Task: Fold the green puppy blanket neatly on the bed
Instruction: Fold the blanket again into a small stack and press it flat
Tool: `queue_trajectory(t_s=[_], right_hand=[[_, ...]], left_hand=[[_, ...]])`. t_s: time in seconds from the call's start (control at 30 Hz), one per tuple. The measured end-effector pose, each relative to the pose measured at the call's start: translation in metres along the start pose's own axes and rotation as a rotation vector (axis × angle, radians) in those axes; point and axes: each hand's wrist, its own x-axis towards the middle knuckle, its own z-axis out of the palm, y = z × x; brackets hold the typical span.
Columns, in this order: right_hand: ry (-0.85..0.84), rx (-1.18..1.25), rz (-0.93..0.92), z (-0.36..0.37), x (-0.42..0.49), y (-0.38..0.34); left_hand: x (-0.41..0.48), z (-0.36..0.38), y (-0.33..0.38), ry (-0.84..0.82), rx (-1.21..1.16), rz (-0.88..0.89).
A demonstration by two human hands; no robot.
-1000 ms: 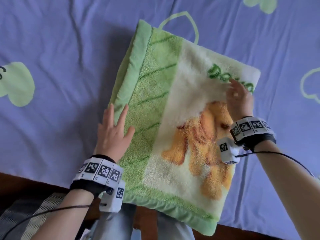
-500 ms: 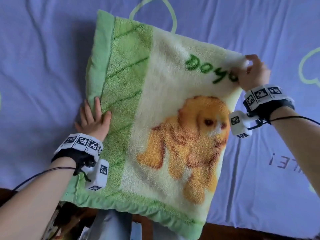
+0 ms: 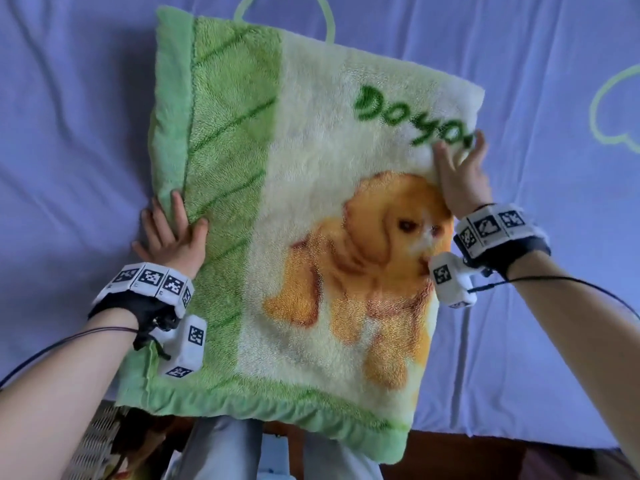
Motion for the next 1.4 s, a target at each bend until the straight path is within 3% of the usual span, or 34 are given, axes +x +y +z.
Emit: queue_trajectory(t_s=[0.17, 0.33, 0.5, 0.7, 0.9, 1.07, 1.3, 1.4], right_hand=[[-0.185, 0.097, 0.192, 0.014, -0.109, 0.050], [-0.202, 0.202, 0.284, 0.026, -0.201, 0.089], [-0.234, 0.336, 0.383, 0.045, -0.272, 0.128], [-0.196, 0.464, 0.424, 0.057, -0.298, 0.147], [-0.038, 0.372, 0.422, 0.058, -0.284, 0.156], [-0.111, 0.285, 0.452, 0.065, -0.283, 0.170], [-0.151, 0.440, 0.454, 0.068, -0.305, 0.182], [-0.163, 0.490, 0.448, 0.072, -0.314, 0.189]], left_hand=[[0.000, 0.000, -0.004, -0.019, 0.008, 0.041], [-0.011, -0.011, -0.009, -0.029, -0.023, 0.128], [-0.048, -0.025, -0.037, 0.048, -0.267, 0.285], [-0.108, -0.008, -0.101, -0.076, -0.242, 0.076], [-0.129, 0.007, -0.141, -0.114, -0.211, -0.054], [-0.132, 0.007, -0.144, -0.143, -0.156, -0.079], [-0.144, 0.012, -0.151, -0.180, -0.073, -0.162], [-0.149, 0.018, -0.155, -0.204, -0.248, -0.211]])
